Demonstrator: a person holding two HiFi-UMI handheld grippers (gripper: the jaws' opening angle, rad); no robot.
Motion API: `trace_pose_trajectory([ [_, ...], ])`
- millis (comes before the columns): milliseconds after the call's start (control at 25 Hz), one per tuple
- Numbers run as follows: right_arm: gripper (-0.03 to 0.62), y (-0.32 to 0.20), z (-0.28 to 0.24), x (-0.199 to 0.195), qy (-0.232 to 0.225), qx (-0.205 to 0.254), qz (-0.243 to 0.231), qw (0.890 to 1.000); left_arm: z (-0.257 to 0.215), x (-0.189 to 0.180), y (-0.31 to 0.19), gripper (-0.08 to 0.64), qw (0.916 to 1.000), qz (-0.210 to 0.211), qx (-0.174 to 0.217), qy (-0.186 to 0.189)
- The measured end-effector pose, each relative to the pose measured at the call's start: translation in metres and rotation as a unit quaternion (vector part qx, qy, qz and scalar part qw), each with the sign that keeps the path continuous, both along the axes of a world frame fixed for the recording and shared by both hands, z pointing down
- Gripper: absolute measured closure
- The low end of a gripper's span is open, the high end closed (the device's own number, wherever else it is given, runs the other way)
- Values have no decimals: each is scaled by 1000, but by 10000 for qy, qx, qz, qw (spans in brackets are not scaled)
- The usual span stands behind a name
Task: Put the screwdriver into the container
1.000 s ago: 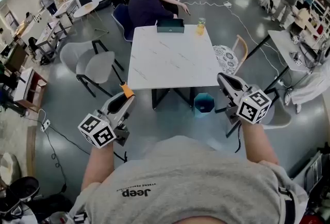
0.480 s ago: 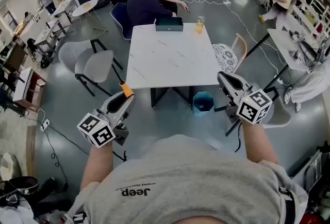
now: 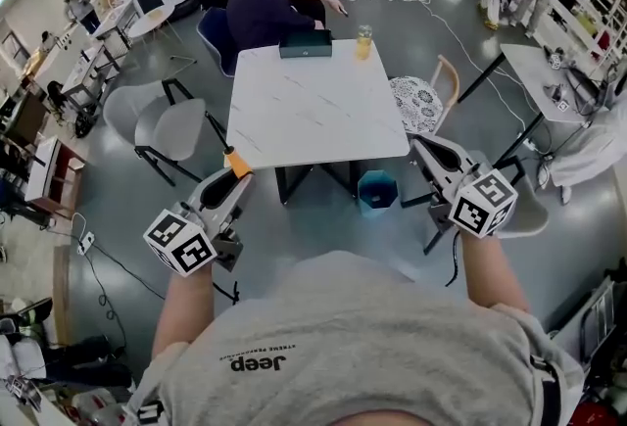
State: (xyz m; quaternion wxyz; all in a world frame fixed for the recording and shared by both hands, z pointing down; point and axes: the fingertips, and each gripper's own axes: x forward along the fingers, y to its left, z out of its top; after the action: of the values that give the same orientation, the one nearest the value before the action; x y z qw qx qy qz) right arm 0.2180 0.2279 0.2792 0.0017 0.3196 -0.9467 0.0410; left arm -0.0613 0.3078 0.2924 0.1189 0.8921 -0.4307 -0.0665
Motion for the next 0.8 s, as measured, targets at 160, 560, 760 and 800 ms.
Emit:
trace_pose_trajectory([
  [160,583,-2,5,37,0,-7,-6,10000,-1,35,-6,449,10000,23,6,-49],
  [560,584,-14,23,112,-37,-106,-133,9998,3,108,-22,449,10000,-12,-79,-27],
  [760,584,-25,25,126,-76,-169,-150,9997,6,125,-34,449,9998,59,-150,-85],
  [800,584,-27,27,125,-75,-178,-152,9997,7,124,-36,449,9998,75,-133,-118],
])
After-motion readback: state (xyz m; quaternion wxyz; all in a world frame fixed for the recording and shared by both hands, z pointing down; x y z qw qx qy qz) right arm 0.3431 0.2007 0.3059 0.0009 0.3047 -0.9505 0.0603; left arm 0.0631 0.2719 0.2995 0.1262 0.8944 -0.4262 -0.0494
